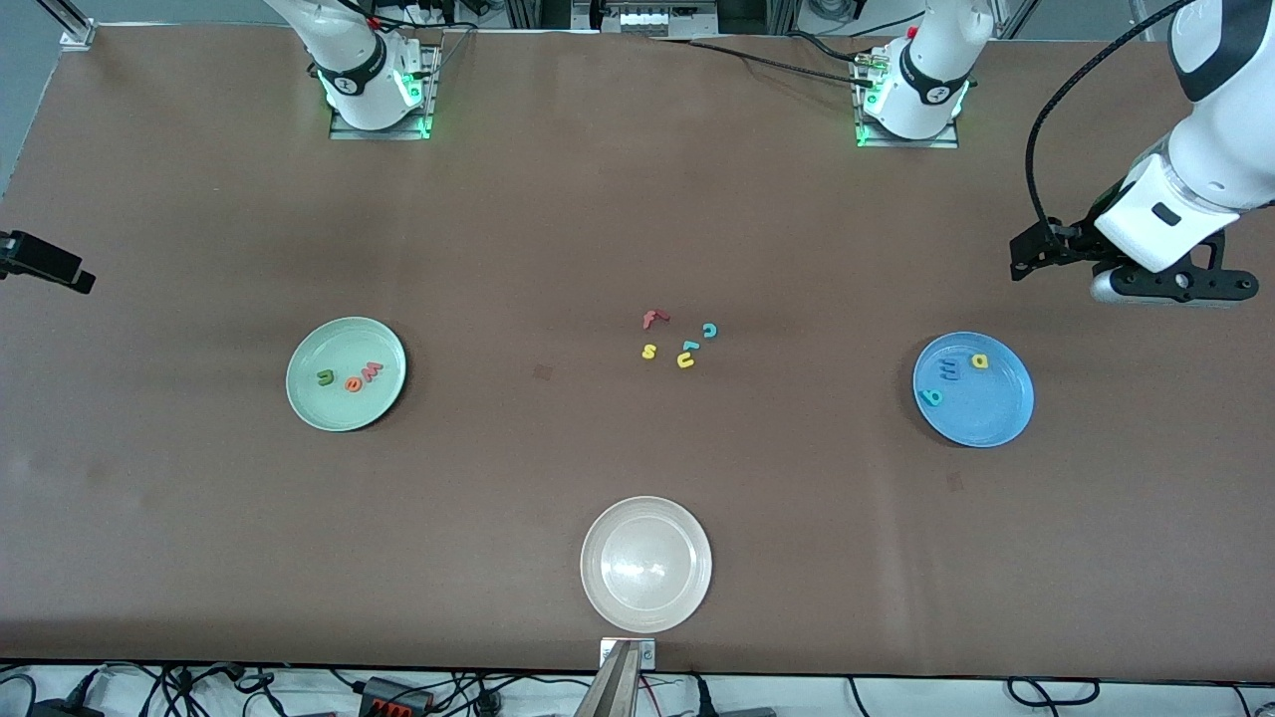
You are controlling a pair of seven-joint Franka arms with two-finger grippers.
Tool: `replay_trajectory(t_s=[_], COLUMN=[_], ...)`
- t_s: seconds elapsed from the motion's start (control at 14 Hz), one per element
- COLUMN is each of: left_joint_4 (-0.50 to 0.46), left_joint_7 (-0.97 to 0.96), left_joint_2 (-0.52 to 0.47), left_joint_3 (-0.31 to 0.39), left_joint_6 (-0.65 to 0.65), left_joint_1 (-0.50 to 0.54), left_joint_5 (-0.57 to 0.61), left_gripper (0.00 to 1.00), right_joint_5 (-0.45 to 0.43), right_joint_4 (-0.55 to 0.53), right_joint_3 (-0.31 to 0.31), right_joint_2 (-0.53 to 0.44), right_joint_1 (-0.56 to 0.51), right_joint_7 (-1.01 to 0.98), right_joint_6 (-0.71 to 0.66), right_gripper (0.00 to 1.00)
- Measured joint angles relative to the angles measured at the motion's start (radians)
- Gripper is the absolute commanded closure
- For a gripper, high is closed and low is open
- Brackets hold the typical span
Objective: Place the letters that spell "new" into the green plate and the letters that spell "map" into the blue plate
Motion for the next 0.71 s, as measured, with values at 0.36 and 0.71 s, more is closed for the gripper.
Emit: replay_trajectory(t_s=[0.36, 0.71], left_joint_4=[0.0, 0.0], left_joint_7=[0.0, 0.001], left_joint_2=[0.0, 0.0], left_joint_3=[0.0, 0.0], left_joint_6=[-0.004, -0.006], left_joint_1=[0.0, 0.0], left_joint_5=[0.0, 0.0], left_gripper=[0.0, 0.0], right_joint_5=[-0.001, -0.002], right_joint_4=[-0.02, -0.035], right_joint_3=[0.002, 0.002], right_joint_2=[-0.001, -0.018], right_joint_1=[0.0, -0.001], right_joint_7=[-0.001, -0.018], right_joint_6=[0.005, 0.012], right_gripper=[0.0, 0.0])
